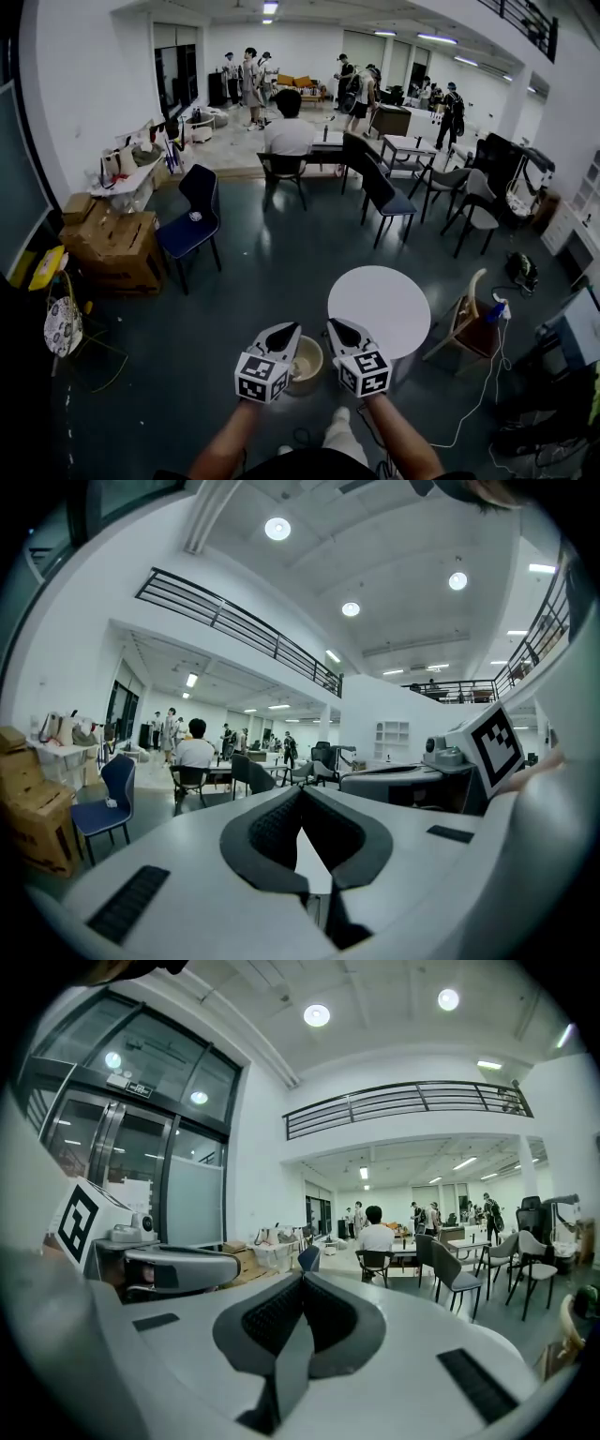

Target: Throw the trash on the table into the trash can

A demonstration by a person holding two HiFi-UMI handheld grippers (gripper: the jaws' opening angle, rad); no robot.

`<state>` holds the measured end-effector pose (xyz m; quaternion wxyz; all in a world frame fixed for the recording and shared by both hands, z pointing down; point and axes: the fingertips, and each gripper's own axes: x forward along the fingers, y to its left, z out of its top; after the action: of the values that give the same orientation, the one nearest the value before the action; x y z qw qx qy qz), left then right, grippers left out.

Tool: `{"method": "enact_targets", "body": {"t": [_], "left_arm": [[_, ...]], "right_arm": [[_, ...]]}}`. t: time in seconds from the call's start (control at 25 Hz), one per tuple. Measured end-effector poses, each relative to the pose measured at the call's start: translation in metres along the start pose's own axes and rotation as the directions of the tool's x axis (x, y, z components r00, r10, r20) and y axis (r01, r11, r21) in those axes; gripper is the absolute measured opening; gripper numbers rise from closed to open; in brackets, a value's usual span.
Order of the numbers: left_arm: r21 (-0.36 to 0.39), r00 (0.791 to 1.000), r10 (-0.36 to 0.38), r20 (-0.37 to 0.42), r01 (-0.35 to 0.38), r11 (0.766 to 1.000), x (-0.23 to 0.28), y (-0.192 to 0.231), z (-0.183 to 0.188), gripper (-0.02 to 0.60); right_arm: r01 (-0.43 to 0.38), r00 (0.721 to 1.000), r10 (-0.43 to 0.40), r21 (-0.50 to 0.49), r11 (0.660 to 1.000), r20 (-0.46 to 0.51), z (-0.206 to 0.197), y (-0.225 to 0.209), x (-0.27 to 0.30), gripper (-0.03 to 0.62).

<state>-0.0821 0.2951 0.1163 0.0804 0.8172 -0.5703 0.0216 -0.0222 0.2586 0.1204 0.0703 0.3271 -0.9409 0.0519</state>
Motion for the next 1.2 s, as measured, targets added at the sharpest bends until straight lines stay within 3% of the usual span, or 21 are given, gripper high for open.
{"method": "enact_targets", "body": {"t": [0.36, 1.2], "left_arm": [[-0.001, 1.0, -0.016, -0.004, 0.016, 1.0, -0.026, -0.02, -0.001, 0.014], [0.038, 0.997, -0.072, 0.022, 0.071, 0.997, -0.015, -0.092, 0.026, 0.014]], "right_arm": [[0.005, 1.0, -0.005, 0.002, 1.0, 0.015, 0.008, 0.02, -0.028, 0.02], [0.01, 0.999, -0.01, -0.009, 1.0, 0.038, 0.026, -0.003, -0.089, 0.02]]}}
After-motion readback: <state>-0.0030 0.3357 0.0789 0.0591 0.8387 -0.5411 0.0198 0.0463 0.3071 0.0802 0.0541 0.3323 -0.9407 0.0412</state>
